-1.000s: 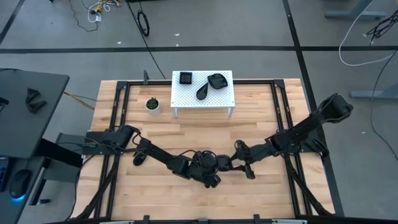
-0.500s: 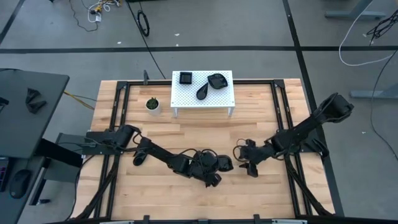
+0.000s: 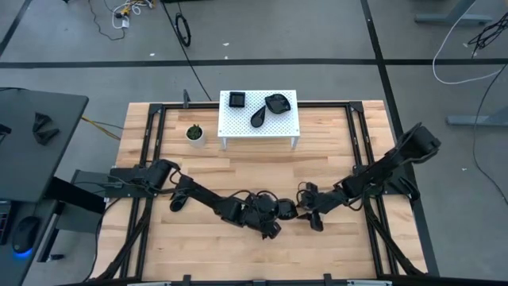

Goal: Pick & Place Mini shaped plates
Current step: Stack the black plate on top of the black plate on the shelf

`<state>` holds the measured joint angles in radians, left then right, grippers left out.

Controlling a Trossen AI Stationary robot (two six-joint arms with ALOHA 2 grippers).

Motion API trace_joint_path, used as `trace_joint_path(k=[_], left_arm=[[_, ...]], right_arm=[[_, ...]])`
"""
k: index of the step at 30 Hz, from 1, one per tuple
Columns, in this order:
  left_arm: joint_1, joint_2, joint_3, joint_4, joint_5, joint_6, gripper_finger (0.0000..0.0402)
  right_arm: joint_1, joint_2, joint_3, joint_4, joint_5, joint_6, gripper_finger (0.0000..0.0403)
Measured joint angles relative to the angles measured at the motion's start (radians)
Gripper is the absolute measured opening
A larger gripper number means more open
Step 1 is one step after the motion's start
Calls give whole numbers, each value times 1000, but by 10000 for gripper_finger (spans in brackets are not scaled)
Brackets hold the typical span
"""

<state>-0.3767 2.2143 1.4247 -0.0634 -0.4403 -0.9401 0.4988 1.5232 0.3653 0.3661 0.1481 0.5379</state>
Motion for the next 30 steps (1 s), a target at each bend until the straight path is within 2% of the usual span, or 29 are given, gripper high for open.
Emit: trace_joint_path(k=[6, 18, 30], left_arm=[[-1, 0, 0, 1, 1, -12, 27], [-15, 0, 0, 3, -52, -16, 27], [-13, 2, -2, 6, -85, -17, 27]], right_arm=[[2, 3, -2, 59, -36, -15, 219], [1, 3, -2, 113, -18, -12, 219], [2, -32, -2, 183, -46, 4, 219]])
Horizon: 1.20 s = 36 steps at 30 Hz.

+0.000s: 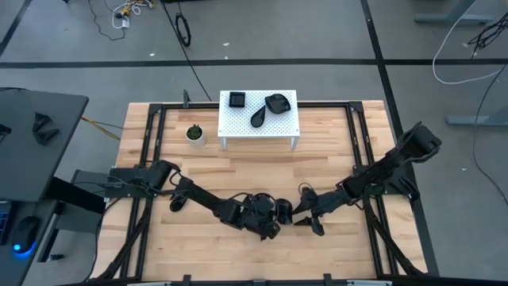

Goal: Pick & Place Mini shaped plates
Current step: Stack the black plate on top of the black plate on the shelf

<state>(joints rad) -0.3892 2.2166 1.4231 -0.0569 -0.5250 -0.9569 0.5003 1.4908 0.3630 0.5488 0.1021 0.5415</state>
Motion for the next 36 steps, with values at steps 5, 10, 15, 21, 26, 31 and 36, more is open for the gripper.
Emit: trace_joint_path(k=[5, 10, 15, 21, 26, 31, 36], left_arm=[[1, 0, 0, 9, 1, 1, 27], [0, 0, 0, 44, -13, 4, 27], [4, 1, 0, 104, -19, 52, 27], [14, -6, 6, 157, -49, 56, 28], [18, -2, 3, 235, -44, 137, 28], [17, -2, 3, 219, -47, 160, 28], [1, -6, 3, 170, -47, 128, 28]], right_arm=[[-1, -66, 2, 2, 2, -10, 219], [-2, -118, 2, -3, 26, -37, 219], [-2, -124, 3, 0, 39, -53, 219], [-4, -120, 1, -12, 79, -57, 219], [-12, -121, 2, -1, 78, -57, 219], [-15, -121, 2, -1, 87, -90, 219], [-15, -156, 2, -56, 92, -68, 219]])
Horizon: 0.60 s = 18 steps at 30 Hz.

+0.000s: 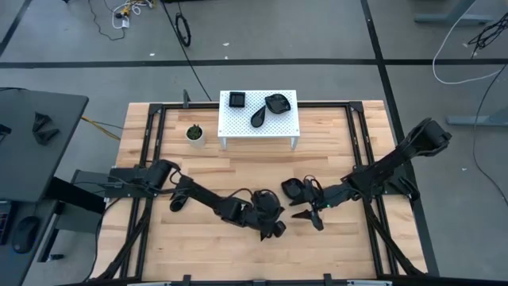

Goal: Pick & Place Mini shaped plates
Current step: Stack the black plate on top of the black plate on the shelf

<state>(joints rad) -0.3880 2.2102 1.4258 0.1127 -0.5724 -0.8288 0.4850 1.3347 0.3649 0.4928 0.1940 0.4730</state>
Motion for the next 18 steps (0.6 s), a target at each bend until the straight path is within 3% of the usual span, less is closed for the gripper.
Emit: trace_joint_path(k=[4, 8, 12, 18], left_arm=[[-30, -38, 0, -122, 25, -80, 28], [-75, -49, 0, -251, 26, -161, 28], [-120, -49, -1, -321, -27, -261, 28], [-170, -43, -1, -333, -149, -335, 28]], right_arm=[[0, -85, 0, -195, 44, 72, 217], [-13, -189, 0, -463, 164, 230, 205], [-47, -236, 0, -667, 262, 411, 186], [-96, -170, -1, -700, 267, 488, 164]])
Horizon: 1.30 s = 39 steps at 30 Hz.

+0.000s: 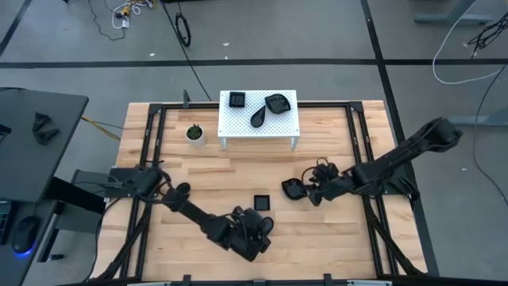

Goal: Pick & Place Mini shaped plates
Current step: Stack the black plate on top of the black plate on the shelf

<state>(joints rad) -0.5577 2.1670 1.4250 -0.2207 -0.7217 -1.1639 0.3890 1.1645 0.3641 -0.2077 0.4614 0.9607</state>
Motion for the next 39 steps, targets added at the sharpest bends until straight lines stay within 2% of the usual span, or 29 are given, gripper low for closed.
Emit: trace_joint_path(k=[3, 13, 18, 23, 25, 29, 33, 36, 39], left_arm=[[-10, 0, 0, -1, -38, -3, 28], [-6, 0, 0, 0, -43, -3, 28], [-6, 0, 0, 0, -44, -3, 28], [-6, 0, 0, -1, -44, -2, 28], [-6, 0, 0, 0, -44, -3, 28], [-6, 1, 0, 0, -44, -2, 28], [-6, 1, 0, 0, -44, -3, 28], [-6, 2, 0, 0, -44, -3, 28], [-6, 2, 0, 0, -44, -3, 28]], right_arm=[[-14, 56, 0, 45, -5, 0, 156], [-35, 193, 0, 196, -9, -57, 129], [-35, 195, 0, 229, -9, -80, 85], [-35, 195, 0, 236, -10, -110, 17], [-34, 190, 0, 243, -14, -124, 7], [-34, 152, 4, 258, -24, -146, 12], [-51, 78, 64, 241, 23, -239, 4], [-111, 23, 142, 239, 58, -335, 4], [-218, -18, 237, 227, 75, -454, 3]])
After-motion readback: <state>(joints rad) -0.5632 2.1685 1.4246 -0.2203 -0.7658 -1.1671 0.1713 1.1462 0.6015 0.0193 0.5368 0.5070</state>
